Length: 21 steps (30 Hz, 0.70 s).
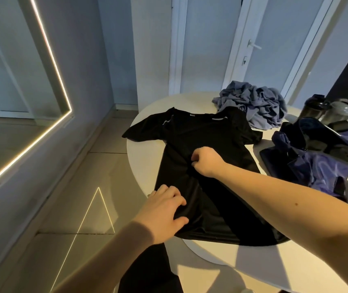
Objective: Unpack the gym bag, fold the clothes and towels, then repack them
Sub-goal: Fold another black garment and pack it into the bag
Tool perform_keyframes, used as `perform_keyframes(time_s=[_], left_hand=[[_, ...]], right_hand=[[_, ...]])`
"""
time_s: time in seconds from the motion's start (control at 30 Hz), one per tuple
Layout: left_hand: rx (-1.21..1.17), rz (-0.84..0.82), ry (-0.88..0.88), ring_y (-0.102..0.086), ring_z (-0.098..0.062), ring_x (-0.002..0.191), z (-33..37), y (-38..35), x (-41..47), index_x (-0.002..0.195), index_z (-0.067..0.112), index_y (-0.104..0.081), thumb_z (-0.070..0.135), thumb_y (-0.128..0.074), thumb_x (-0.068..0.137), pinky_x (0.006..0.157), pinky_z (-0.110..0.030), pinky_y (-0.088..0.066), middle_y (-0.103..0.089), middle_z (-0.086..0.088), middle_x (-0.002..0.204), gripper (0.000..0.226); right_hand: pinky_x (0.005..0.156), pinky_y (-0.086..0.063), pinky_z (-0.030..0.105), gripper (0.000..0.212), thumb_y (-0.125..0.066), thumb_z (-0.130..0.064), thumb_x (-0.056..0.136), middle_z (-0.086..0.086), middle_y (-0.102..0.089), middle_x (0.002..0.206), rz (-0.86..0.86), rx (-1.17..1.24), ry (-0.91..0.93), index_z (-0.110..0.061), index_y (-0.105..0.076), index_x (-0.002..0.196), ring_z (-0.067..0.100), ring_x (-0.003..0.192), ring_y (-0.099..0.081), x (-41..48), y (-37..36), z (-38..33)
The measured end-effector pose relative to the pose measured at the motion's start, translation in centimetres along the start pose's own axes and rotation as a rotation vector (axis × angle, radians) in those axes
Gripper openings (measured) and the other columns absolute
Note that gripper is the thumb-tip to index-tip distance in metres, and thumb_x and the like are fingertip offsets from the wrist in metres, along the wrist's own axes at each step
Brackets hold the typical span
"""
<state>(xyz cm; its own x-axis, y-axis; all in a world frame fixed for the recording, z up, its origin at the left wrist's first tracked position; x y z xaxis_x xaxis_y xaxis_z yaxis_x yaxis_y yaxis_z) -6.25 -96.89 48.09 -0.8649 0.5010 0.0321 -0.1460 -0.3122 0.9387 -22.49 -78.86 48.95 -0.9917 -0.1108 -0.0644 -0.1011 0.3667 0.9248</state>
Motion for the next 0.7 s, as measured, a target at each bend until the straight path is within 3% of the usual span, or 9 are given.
perform_keyframes(time_s=[0.13, 0.2, 0.3, 0.37, 0.43, 0.57, 0.63, 0.7], left_hand=[[-0.209, 0.015, 0.061, -0.056, 0.002, 0.097, -2.0, 2.6, 3.0, 0.122, 0.032, -0.065, 0.046, -0.060, 0.097, 0.089, -0.018, -0.046, -0.056, 0.019, 0.112, 0.029], [-0.319, 0.076, 0.141, -0.062, -0.001, 0.086, -4.6, 4.2, 6.5, 0.109, 0.029, -0.071, 0.040, -0.064, 0.096, 0.078, -0.019, -0.046, -0.064, 0.016, 0.098, 0.018], [-0.395, 0.265, 0.335, -0.064, -0.012, 0.096, -10.3, 6.0, 12.5, 0.109, 0.023, -0.070, 0.034, -0.066, 0.095, 0.073, -0.021, -0.046, -0.067, 0.010, 0.105, 0.019], [-0.297, 0.421, 0.495, -0.056, -0.021, 0.113, -14.2, 7.4, 15.9, 0.127, 0.016, -0.062, 0.034, -0.065, 0.095, 0.082, -0.029, -0.049, -0.059, -0.001, 0.124, 0.037], [-0.166, 0.476, 0.650, -0.045, -0.030, 0.128, -17.7, 8.6, 18.4, 0.140, 0.009, -0.048, 0.038, -0.063, 0.095, 0.096, -0.044, -0.048, -0.047, -0.011, 0.139, 0.055], [-0.178, 0.307, 0.870, -0.039, -0.038, 0.135, -23.6, 9.1, 22.0, 0.148, 0.000, -0.034, 0.043, -0.065, 0.094, 0.106, -0.047, -0.041, -0.037, -0.021, 0.147, 0.076], [-0.194, 0.239, 0.889, -0.055, -0.036, 0.114, -25.7, 9.0, 23.0, 0.137, -0.001, -0.049, 0.038, -0.067, 0.092, 0.091, -0.043, -0.050, -0.054, -0.019, 0.127, 0.062], [-0.179, 0.192, 0.885, -0.059, -0.029, 0.085, -26.9, 9.6, 23.6, 0.118, -0.002, -0.061, 0.029, -0.066, 0.092, 0.071, -0.037, -0.050, -0.063, -0.015, 0.105, 0.041]], right_hand=[[0.066, -0.050, 0.022, 0.015, -0.073, -0.025, 0.089, 0.000, -0.068, 0.102, -0.051, 0.133, -0.090, -0.018, -0.073, 0.102, 0.014, 0.091, -0.065, 1.4, 1.0, 0.3], [0.064, -0.048, 0.022, 0.014, -0.073, -0.026, 0.090, 0.000, -0.069, 0.099, -0.026, 0.182, -0.093, -0.018, -0.073, 0.100, 0.013, 0.088, -0.065, 2.9, 2.2, -0.3], [0.072, -0.056, 0.028, 0.007, -0.072, -0.021, 0.091, 0.003, -0.070, 0.095, -0.027, 0.329, -0.098, -0.018, -0.072, 0.097, 0.016, 0.087, -0.068, 5.9, 3.5, -1.7], [0.081, -0.058, 0.030, 0.007, -0.072, -0.018, 0.090, 0.003, -0.071, 0.091, 0.034, 0.389, -0.067, -0.016, -0.073, 0.097, 0.018, 0.088, -0.069, 8.1, 3.8, -2.6], [0.087, -0.056, 0.029, 0.012, -0.073, -0.016, 0.089, 0.000, -0.071, 0.091, 0.103, 0.414, -0.007, -0.015, -0.074, 0.101, 0.015, 0.090, -0.068, 10.3, 3.6, -3.8], [0.093, -0.049, 0.022, 0.022, -0.073, -0.014, 0.088, -0.004, -0.069, 0.104, 0.080, 0.440, 0.085, -0.017, -0.073, 0.110, 0.010, 0.099, -0.063, 14.0, 1.4, -6.2], [0.097, -0.049, 0.023, 0.025, -0.074, -0.012, 0.087, -0.003, -0.070, 0.108, 0.073, 0.459, 0.117, -0.016, -0.073, 0.112, 0.010, 0.103, -0.064, 15.5, 0.4, -7.1], [0.099, -0.049, 0.022, 0.027, -0.073, -0.010, 0.087, -0.004, -0.070, 0.110, 0.064, 0.486, 0.136, -0.017, -0.072, 0.113, 0.009, 0.105, -0.063, 16.9, -0.2, -7.8]])
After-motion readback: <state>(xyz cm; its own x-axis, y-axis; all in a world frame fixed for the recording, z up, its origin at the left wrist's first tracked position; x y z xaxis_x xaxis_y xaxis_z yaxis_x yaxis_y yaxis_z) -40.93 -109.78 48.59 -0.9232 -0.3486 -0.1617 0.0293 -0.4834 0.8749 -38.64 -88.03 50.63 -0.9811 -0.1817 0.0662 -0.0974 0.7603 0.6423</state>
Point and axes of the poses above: each hand's wrist, its own x-axis towards the middle knuckle, its own y-axis out of the back of the hand, z = x × y, the point moved 3 cm from there along x, towards the middle knuckle
